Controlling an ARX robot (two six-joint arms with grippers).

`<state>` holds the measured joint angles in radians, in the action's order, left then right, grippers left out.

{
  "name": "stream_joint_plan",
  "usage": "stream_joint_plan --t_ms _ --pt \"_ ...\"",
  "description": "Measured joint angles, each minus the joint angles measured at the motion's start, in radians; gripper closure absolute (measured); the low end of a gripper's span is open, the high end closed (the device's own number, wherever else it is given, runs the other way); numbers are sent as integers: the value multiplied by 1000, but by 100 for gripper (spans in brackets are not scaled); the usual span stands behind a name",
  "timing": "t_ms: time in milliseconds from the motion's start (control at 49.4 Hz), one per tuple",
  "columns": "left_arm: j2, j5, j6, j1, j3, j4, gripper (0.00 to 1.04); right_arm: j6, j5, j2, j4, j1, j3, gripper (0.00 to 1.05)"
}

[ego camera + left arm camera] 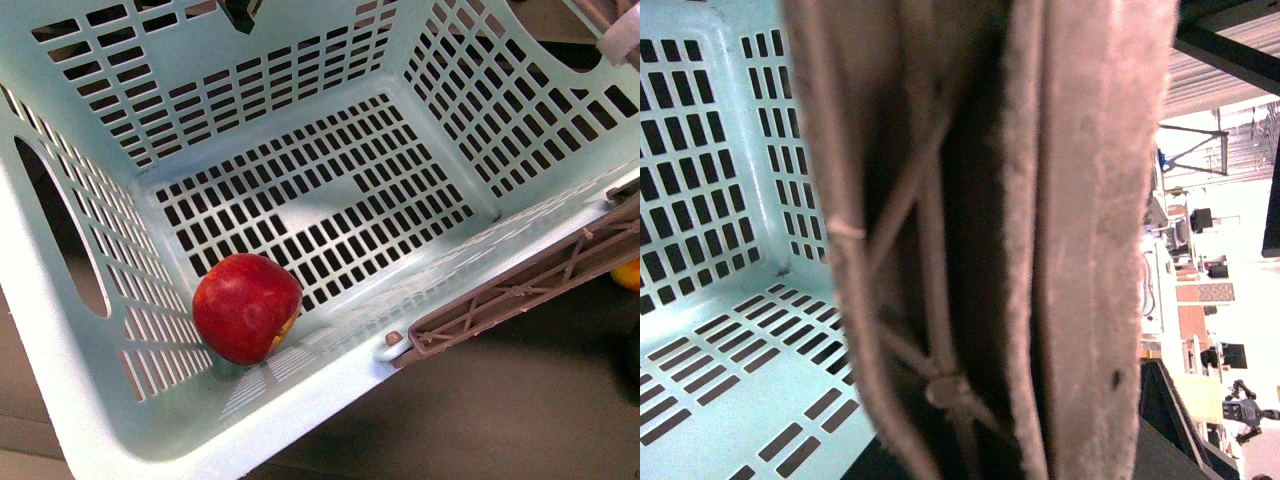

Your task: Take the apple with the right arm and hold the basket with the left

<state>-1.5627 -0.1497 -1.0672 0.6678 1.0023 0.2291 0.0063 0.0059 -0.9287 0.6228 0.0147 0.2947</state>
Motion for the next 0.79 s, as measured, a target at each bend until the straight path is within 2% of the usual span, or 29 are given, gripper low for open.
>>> stream_joint_plan --t_ms 122,162,790 --pt "0 -2 -3 0 0 0 89 0 -1 51 3 -11 -55 100" --pt "0 -3 -3 0 0 0 89 -2 -4 72 3 -11 -73 103" --pt "0 -5 -3 0 0 0 89 -3 -4 383 -140 -13 -239 103"
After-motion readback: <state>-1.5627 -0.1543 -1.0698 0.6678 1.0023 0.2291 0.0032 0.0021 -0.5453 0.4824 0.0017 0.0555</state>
